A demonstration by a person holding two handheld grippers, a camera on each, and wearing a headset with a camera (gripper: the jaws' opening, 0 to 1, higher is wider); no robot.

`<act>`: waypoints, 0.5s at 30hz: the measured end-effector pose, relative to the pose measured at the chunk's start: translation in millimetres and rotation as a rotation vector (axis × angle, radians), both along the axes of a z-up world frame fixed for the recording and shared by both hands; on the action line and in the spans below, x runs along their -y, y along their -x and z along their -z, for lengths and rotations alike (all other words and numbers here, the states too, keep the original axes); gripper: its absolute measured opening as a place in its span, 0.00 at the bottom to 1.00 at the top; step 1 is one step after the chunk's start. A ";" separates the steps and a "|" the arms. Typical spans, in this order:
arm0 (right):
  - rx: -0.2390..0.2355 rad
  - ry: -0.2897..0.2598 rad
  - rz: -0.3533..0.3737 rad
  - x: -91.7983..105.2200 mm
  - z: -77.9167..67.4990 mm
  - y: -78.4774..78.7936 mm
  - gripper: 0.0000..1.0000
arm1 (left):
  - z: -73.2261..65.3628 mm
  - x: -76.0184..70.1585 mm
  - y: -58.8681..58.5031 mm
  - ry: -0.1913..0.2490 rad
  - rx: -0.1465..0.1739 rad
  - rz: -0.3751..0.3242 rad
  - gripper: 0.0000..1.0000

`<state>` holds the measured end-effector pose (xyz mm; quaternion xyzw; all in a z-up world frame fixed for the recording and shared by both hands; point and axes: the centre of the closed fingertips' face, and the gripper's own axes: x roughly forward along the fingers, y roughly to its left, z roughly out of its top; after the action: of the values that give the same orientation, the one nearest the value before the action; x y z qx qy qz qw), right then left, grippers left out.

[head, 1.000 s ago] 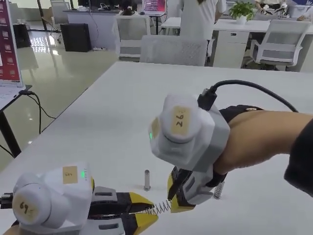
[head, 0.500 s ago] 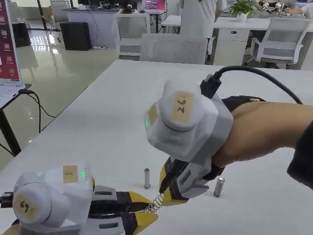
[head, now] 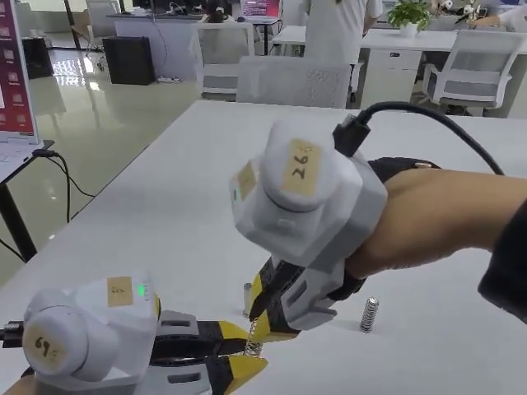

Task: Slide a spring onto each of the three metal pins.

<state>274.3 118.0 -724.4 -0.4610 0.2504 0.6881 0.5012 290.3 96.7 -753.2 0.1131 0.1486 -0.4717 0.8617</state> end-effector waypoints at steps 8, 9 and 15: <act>-0.008 0.001 0.009 2.0 2.5 -3.2 0.10 | 1.3 -1.4 -0.4 -0.005 0.005 -0.003 0.02; -0.010 0.002 0.018 2.2 3.9 -4.6 0.13 | 0.3 -1.1 0.0 0.001 0.006 -0.001 0.02; -0.022 0.007 0.039 5.8 7.5 -7.3 0.13 | -0.9 -1.2 -0.4 0.002 0.008 -0.003 0.02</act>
<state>281.6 112.2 -731.9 -0.4500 0.2672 0.6825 0.5102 290.7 97.9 -752.3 0.1139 0.1447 -0.4700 0.8633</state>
